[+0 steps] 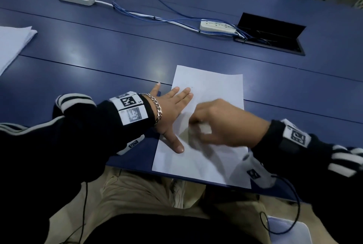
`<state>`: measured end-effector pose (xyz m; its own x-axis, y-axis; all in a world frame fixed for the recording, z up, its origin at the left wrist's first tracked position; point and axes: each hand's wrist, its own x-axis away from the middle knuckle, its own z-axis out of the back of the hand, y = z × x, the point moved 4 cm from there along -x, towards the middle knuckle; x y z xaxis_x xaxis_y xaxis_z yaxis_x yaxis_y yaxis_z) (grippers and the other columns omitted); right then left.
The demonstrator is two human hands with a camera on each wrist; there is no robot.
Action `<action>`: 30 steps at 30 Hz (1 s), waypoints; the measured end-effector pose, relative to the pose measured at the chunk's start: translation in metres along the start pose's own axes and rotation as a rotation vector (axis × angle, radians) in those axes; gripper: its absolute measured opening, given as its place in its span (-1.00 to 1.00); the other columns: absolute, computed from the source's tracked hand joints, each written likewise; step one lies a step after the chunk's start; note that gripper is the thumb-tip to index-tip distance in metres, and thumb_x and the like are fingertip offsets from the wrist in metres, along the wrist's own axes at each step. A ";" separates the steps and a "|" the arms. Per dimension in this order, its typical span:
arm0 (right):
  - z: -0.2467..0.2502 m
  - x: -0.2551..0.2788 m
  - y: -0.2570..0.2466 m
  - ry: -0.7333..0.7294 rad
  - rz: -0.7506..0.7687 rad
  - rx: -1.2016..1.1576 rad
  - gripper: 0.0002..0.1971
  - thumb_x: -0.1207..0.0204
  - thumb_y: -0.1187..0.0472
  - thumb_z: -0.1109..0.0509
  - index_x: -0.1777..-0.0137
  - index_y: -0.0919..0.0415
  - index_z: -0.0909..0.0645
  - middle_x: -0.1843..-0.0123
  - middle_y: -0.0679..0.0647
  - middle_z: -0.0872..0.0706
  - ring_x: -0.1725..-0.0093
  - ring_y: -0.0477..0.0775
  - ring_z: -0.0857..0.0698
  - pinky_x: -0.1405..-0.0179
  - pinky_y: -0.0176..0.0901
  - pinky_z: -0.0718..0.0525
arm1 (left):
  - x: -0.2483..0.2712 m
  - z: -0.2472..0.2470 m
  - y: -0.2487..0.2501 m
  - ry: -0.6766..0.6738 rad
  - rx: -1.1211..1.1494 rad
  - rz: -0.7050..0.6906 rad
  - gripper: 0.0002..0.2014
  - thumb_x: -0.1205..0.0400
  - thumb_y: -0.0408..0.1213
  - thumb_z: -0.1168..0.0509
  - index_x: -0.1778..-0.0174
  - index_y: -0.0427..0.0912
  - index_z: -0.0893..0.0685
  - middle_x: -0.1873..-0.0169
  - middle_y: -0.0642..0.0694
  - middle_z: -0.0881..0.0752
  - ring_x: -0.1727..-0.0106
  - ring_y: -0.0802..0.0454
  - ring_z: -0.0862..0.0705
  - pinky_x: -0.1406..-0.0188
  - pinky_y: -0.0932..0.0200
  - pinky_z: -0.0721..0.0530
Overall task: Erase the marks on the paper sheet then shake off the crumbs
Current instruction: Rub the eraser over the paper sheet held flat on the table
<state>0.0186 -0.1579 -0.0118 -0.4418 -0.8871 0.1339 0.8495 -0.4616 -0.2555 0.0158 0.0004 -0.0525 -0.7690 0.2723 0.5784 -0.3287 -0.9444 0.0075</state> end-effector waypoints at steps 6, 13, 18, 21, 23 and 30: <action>0.008 -0.004 0.009 -0.048 -0.026 -0.061 -0.57 -0.38 -0.23 -0.30 -0.07 -0.02 -0.78 0.07 -0.08 -0.76 0.08 0.03 -0.71 -0.03 -0.06 -0.66 | 0.001 -0.001 0.001 0.001 0.014 -0.016 0.66 -0.11 0.73 -0.40 -0.76 -0.04 0.54 -0.75 0.08 0.56 -0.81 -0.03 0.45 -0.67 -0.60 0.38; 0.009 -0.002 0.010 0.003 -0.073 -0.026 -0.72 -0.41 -0.12 -0.42 -0.03 -0.04 -0.77 0.08 -0.11 -0.75 0.08 0.00 -0.70 -0.05 -0.09 -0.65 | 0.000 -0.001 -0.002 -0.015 0.010 -0.005 0.66 -0.10 0.76 -0.37 -0.75 -0.02 0.58 -0.74 0.09 0.58 -0.80 -0.02 0.48 -0.64 -0.64 0.37; 0.011 -0.001 0.016 -0.065 -0.077 -0.087 -0.62 -0.36 -0.23 -0.38 -0.08 -0.10 -0.79 0.05 -0.18 -0.77 0.09 -0.13 -0.69 -0.03 -0.16 -0.66 | 0.000 -0.002 0.000 -0.013 0.001 -0.008 0.66 -0.10 0.76 -0.36 -0.74 -0.04 0.58 -0.74 0.08 0.58 -0.80 -0.03 0.46 -0.64 -0.63 0.39; 0.018 -0.014 0.030 0.055 -0.143 -0.039 -0.66 -0.40 -0.16 -0.50 -0.10 -0.03 -0.78 0.03 -0.07 -0.78 0.06 0.01 -0.71 -0.07 0.00 -0.67 | 0.000 -0.002 -0.002 -0.010 -0.011 -0.005 0.67 -0.07 0.79 -0.33 -0.74 -0.03 0.59 -0.75 0.09 0.57 -0.81 -0.03 0.45 -0.64 -0.65 0.39; 0.014 -0.015 0.024 0.092 -0.133 -0.010 -0.73 -0.41 -0.08 -0.50 -0.05 0.01 -0.77 0.05 -0.04 -0.76 0.09 0.07 -0.71 -0.02 0.04 -0.68 | 0.000 -0.001 -0.002 -0.011 -0.002 0.001 0.67 -0.09 0.77 -0.35 -0.74 -0.02 0.58 -0.75 0.09 0.57 -0.81 -0.02 0.45 -0.63 -0.65 0.39; 0.009 0.002 0.008 -0.071 -0.048 -0.035 -0.64 -0.43 -0.19 -0.36 -0.06 -0.01 -0.77 0.07 -0.08 -0.76 0.11 0.02 -0.71 0.00 -0.08 -0.67 | 0.003 0.001 0.002 -0.021 0.016 -0.002 0.66 -0.11 0.74 -0.38 -0.74 -0.04 0.58 -0.75 0.07 0.57 -0.80 -0.02 0.46 -0.63 -0.63 0.42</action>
<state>0.0269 -0.1636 -0.0051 -0.4591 -0.8621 0.2143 0.8168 -0.5045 -0.2798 0.0132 -0.0005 -0.0499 -0.7566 0.2707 0.5952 -0.3214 -0.9467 0.0219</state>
